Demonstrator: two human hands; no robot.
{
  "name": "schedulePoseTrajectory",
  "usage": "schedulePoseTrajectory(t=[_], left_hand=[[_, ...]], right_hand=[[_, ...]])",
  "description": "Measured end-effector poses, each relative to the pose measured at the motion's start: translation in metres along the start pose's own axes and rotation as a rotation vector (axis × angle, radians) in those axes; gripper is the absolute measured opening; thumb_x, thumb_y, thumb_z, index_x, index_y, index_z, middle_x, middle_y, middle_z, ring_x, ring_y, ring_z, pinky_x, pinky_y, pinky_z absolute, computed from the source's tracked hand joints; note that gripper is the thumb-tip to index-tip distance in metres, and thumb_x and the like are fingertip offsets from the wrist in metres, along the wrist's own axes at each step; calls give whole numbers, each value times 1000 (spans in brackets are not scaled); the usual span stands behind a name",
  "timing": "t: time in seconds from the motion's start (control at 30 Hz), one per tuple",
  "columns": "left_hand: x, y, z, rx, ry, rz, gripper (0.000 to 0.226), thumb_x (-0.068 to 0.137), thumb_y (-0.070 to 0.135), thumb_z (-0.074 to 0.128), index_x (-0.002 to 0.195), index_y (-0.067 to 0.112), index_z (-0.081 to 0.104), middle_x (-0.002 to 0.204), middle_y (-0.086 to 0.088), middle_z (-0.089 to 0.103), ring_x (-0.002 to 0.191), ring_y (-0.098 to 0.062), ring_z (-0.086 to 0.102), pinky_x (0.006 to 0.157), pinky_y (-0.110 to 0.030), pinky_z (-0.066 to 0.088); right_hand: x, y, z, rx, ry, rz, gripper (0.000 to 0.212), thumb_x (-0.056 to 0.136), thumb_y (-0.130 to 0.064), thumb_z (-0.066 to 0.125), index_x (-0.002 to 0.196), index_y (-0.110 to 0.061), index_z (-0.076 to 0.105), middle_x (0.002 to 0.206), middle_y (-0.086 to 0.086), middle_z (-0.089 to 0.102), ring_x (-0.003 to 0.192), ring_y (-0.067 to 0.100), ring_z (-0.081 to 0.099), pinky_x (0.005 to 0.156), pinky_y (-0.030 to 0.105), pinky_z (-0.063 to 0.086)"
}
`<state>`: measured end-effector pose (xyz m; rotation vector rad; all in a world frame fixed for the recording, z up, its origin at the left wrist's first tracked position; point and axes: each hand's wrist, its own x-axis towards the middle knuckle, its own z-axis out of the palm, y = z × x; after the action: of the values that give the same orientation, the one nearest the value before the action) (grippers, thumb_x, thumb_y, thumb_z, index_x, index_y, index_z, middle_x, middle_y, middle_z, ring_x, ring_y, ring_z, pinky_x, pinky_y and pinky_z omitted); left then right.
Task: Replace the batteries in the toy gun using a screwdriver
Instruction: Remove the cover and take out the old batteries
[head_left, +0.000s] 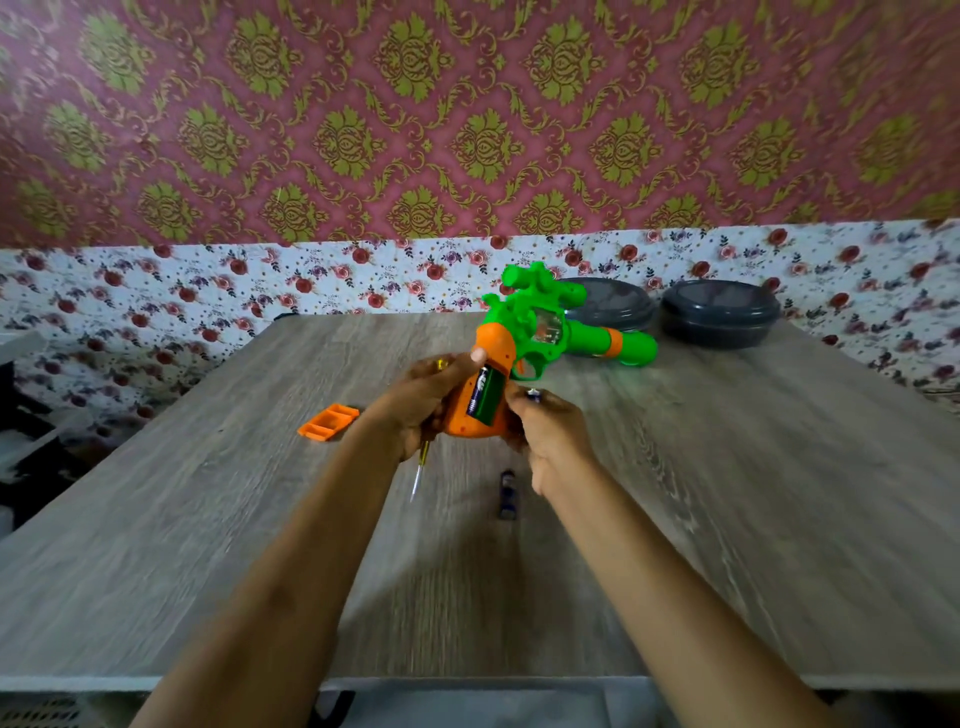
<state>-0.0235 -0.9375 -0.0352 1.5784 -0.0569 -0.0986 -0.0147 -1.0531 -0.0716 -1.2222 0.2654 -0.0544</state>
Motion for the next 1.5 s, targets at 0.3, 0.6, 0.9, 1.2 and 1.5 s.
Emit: schedulePoseTrajectory(t=[0.3, 0.6, 0.9, 1.2, 1.5], left_hand=[[-20, 5, 37, 548, -107, 225, 43, 72, 33, 78, 110, 25, 59, 106, 4, 65, 100, -13, 61, 86, -31, 50], [-23, 6, 47, 677, -99, 345, 43, 67, 33, 82, 101, 25, 56, 108, 4, 64, 104, -13, 60, 85, -29, 48], [-2, 1, 10, 82, 119, 120, 18, 83, 27, 68, 93, 20, 55, 91, -4, 62, 82, -19, 63, 62, -29, 53], [6, -33, -36, -176, 264, -70, 20, 87, 28, 63, 101, 14, 59, 97, -13, 67, 77, -22, 64, 69, -32, 55], [17, -40, -50, 92, 429, -174, 21, 85, 28, 67, 80, 11, 55, 78, -12, 53, 60, -18, 47, 50, -25, 37]], right_hand=[[-30, -8, -22, 617, -197, 325, 33, 92, -15, 30, 90, -5, 60, 89, 16, 63, 83, 29, 59, 85, 46, 46], [-44, -12, -30, 646, -113, 403, 30, 93, -17, 33, 111, -5, 54, 107, 18, 57, 99, 30, 53, 90, 49, 42], [-29, -6, -38, 331, -27, 401, 30, 92, -33, 47, 74, -9, 51, 53, -2, 37, 47, 10, 34, 34, 9, 29], [-19, 3, -37, -666, -58, -137, 47, 76, -26, 71, 48, -19, 33, 46, -2, 29, 44, 15, 28, 43, 24, 18], [-22, 3, -26, -1376, -146, -236, 41, 70, -44, 71, 90, -10, 58, 103, 13, 62, 102, 29, 59, 64, 24, 36]])
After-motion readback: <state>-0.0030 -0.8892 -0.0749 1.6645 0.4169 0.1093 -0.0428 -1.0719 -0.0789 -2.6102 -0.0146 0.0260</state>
